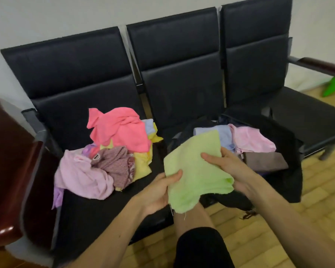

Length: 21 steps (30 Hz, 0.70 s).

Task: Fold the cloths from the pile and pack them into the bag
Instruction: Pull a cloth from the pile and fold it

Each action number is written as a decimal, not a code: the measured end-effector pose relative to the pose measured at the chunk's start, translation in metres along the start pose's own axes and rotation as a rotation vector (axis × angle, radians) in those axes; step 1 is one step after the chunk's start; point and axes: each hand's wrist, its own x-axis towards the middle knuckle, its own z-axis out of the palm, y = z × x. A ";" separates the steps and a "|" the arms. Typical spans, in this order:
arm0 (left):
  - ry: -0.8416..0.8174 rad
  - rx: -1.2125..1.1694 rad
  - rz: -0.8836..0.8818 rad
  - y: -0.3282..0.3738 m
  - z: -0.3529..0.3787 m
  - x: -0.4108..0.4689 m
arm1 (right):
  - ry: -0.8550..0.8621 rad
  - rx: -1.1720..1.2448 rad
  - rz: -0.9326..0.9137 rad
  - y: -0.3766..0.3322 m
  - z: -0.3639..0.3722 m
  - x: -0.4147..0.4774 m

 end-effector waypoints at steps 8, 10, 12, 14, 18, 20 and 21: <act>0.140 0.491 0.190 0.031 0.018 0.142 | 0.169 -0.563 -0.098 -0.022 -0.117 0.085; 0.128 0.541 0.211 0.046 0.021 0.179 | 0.223 -0.606 -0.131 -0.033 -0.133 0.112; 0.132 0.564 0.215 0.056 0.018 0.214 | 0.261 -0.662 -0.163 -0.044 -0.144 0.140; 0.162 0.607 0.200 0.061 0.011 0.245 | 0.301 -0.667 -0.139 -0.045 -0.158 0.169; 0.207 0.696 0.164 0.056 0.001 0.292 | 0.381 -0.636 -0.072 -0.035 -0.181 0.214; 0.234 0.768 0.141 0.053 -0.003 0.308 | 0.427 -0.630 -0.077 -0.028 -0.188 0.231; 0.244 0.801 0.129 0.050 -0.004 0.314 | 0.447 -0.632 -0.075 -0.023 -0.190 0.237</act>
